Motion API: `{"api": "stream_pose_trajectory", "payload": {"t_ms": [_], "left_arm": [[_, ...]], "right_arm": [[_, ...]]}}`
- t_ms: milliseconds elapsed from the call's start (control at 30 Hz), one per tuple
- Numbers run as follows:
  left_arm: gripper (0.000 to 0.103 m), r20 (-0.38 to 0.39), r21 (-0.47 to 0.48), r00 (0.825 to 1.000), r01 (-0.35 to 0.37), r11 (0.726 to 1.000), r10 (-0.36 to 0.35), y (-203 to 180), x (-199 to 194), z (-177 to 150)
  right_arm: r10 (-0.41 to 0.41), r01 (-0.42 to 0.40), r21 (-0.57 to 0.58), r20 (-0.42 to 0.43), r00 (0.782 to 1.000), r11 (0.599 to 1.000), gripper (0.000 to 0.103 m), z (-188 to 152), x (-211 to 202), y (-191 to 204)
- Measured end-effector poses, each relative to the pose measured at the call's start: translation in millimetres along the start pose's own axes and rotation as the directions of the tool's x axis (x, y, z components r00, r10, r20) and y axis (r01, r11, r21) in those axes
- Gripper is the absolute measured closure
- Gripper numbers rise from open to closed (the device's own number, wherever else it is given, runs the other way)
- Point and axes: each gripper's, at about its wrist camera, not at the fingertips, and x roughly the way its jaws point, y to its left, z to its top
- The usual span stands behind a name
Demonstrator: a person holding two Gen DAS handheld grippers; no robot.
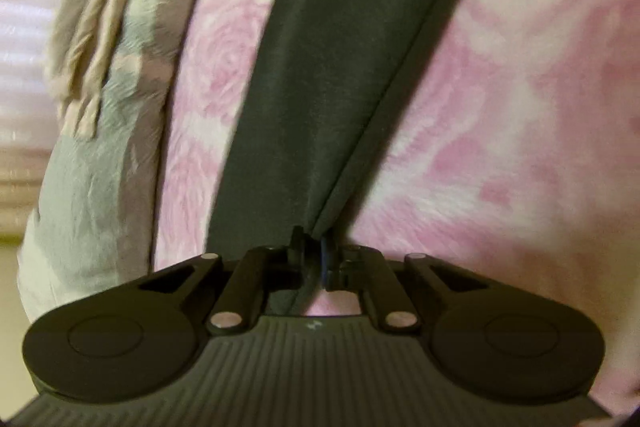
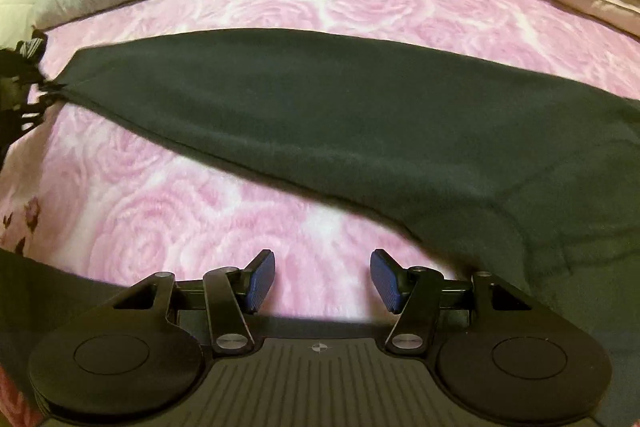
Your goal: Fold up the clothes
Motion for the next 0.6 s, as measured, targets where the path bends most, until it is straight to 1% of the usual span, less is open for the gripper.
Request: {"api": "stream_pose_trajectory", "payload": {"t_ms": [67, 167, 267, 300, 333, 400, 433, 467, 533, 567, 600], "left_arm": [[0.098, 0.007, -0.009, 1.0, 0.0, 1.0, 0.001, -6.9, -24.3, -12.7], [0.098, -0.019, 0.0, 0.999, 0.047, 0.999, -0.047, -27.4, -40.5, -24.7], [0.097, -0.043, 0.022, 0.997, 0.069, 0.997, -0.068, -44.8, -45.4, -23.1], [0.096, -0.054, 0.013, 0.996, 0.074, 0.997, -0.073, -46.5, -47.4, -21.1], [0.092, -0.068, -0.001, 0.995, 0.079, 0.997, -0.079, -47.4, -49.7, -18.9], [0.086, -0.086, -0.067, 0.99, 0.107, 0.992, -0.113, -43.3, -60.1, -14.9], [0.081, -0.093, -0.104, 0.987, 0.123, 0.987, -0.133, -40.5, -66.0, -12.9], [0.079, -0.088, -0.146, 0.984, 0.143, 0.979, -0.157, -37.8, -73.8, -8.6], [0.079, -0.062, -0.231, 0.976, 0.189, 0.955, -0.208, -32.5, -91.7, 3.5], [0.079, -0.047, -0.272, 0.971, 0.211, 0.939, -0.232, -29.9, -100.7, 9.5], [0.078, -0.019, -0.311, 0.963, 0.249, 0.917, -0.268, -29.2, -109.3, 18.6]], "right_arm": [[-0.007, 0.007, 0.028, 0.0, 1.0, 1.0, 0.046, -7.2, -10.4, -4.8], [-0.014, 0.015, 0.068, -0.009, 1.0, 0.998, 0.046, -20.6, -20.8, -15.2], [-0.018, 0.019, 0.113, -0.013, 1.0, 0.993, 0.046, -32.9, -30.7, -27.7], [-0.019, 0.02, 0.126, -0.006, 1.0, 0.992, 0.046, -35.9, -35.5, -32.4], [-0.029, 0.028, 0.138, 0.004, 1.0, 0.99, 0.046, -38.1, -41.8, -38.3], [-0.052, 0.049, 0.168, 0.019, 0.998, 0.985, 0.046, -42.3, -54.1, -52.6], [-0.067, 0.061, 0.195, 0.02, 0.998, 0.979, 0.046, -44.5, -60.0, -63.4], [-0.077, 0.069, 0.233, 0.026, 0.997, 0.97, 0.046, -47.5, -66.7, -76.5], [-0.099, 0.087, 0.287, 0.026, 0.995, 0.954, 0.046, -52.3, -77.1, -99.8], [-0.116, 0.104, 0.303, 0.021, 0.993, 0.947, 0.046, -55.7, -80.7, -112.0], [-0.132, 0.12, 0.32, 0.016, 0.991, 0.94, 0.046, -59.2, -84.2, -124.3]]}}
